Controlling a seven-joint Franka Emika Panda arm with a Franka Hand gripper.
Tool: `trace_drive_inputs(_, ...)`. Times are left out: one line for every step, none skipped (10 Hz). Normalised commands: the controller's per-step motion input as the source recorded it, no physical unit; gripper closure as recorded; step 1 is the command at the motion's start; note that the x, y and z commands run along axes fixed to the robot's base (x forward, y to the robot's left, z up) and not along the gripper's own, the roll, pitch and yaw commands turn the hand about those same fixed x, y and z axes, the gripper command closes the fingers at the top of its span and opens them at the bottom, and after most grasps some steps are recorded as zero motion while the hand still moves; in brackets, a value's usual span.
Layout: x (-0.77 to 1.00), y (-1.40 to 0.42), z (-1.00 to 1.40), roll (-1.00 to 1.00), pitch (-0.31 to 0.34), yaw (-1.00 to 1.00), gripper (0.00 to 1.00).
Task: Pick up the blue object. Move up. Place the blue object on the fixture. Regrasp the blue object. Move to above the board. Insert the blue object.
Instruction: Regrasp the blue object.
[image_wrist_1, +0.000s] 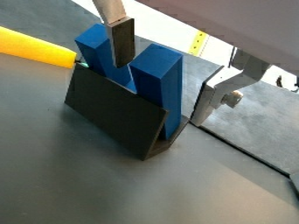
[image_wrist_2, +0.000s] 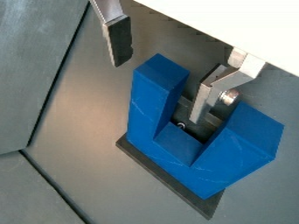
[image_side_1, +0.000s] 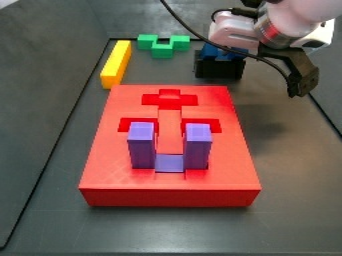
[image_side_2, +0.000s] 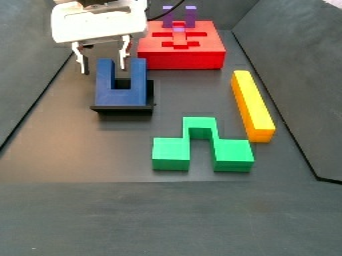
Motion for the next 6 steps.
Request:
trace_drive_inputs(0.04, 0.00, 0.00, 0.54, -0.080, 0.21, 0.00)
trace_drive_inputs(0.10, 0.00, 0.09, 0.76, -0.034, 0.26, 0.00)
trace_drive_inputs(0.17, 0.00, 0.20, 0.83, 0.000, 0.33, 0.00)
trace_drive_inputs(0.08, -0.03, 0.18, 0.60, 0.000, 0.31, 0.00)
trace_drive_inputs(0.05, -0.09, 0.03, 0.22, 0.000, 0.19, 0.00)
trace_drive_inputs(0.02, -0.11, 0.00, 0.05, 0.000, 0.08, 0.00)
